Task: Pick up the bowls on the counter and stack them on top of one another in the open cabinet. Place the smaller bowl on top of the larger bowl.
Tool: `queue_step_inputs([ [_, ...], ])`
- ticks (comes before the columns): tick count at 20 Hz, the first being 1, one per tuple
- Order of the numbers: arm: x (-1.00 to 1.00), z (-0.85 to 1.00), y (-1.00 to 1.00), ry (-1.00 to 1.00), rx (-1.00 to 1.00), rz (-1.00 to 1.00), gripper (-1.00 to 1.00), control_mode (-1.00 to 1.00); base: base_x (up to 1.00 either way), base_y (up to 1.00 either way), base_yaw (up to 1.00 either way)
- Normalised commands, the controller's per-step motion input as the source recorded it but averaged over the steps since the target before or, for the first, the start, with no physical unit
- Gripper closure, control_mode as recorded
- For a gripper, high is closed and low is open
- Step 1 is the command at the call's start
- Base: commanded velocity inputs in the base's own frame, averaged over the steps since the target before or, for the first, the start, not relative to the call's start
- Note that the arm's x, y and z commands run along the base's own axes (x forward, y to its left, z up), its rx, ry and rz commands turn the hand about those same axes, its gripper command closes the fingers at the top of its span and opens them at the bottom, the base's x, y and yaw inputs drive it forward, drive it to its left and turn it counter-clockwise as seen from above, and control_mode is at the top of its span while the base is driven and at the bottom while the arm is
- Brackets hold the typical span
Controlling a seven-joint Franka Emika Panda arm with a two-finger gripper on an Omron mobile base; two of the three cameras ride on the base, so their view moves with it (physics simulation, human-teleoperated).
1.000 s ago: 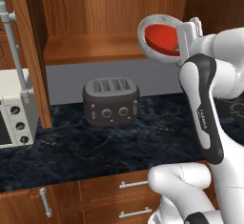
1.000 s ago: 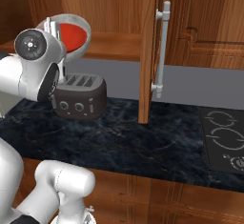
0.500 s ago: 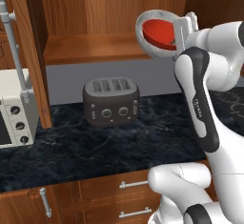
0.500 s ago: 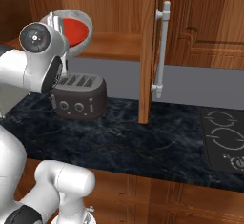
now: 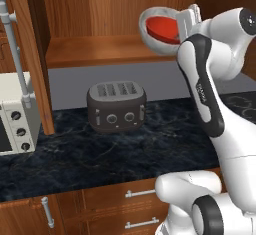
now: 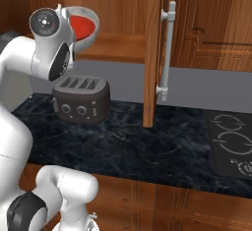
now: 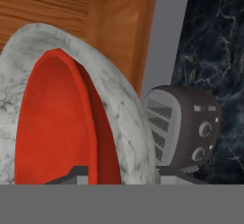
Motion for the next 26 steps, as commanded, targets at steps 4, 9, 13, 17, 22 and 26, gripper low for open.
queue_step_inputs([
  [4,0.33,0.03,0.01,0.03,0.0,0.0,1.0,-1.0,0.0,0.0,0.0],
  [9,0.31,0.0,0.05,0.02,0.0,0.0,1.0,-1.0,0.0,0.0,0.0],
  [13,0.28,0.0,0.09,0.0,0.0,0.0,1.0,-1.0,0.0,0.0,0.0],
  [17,0.26,0.0,0.09,0.0,0.0,0.0,1.0,-1.0,0.0,0.0,0.0],
  [22,0.24,0.0,0.08,0.0,0.0,0.0,1.0,-1.0,0.0,0.0,0.0],
  [26,0.22,-0.01,0.06,0.0,0.0,0.0,1.0,-1.0,0.0,0.0,0.0],
])
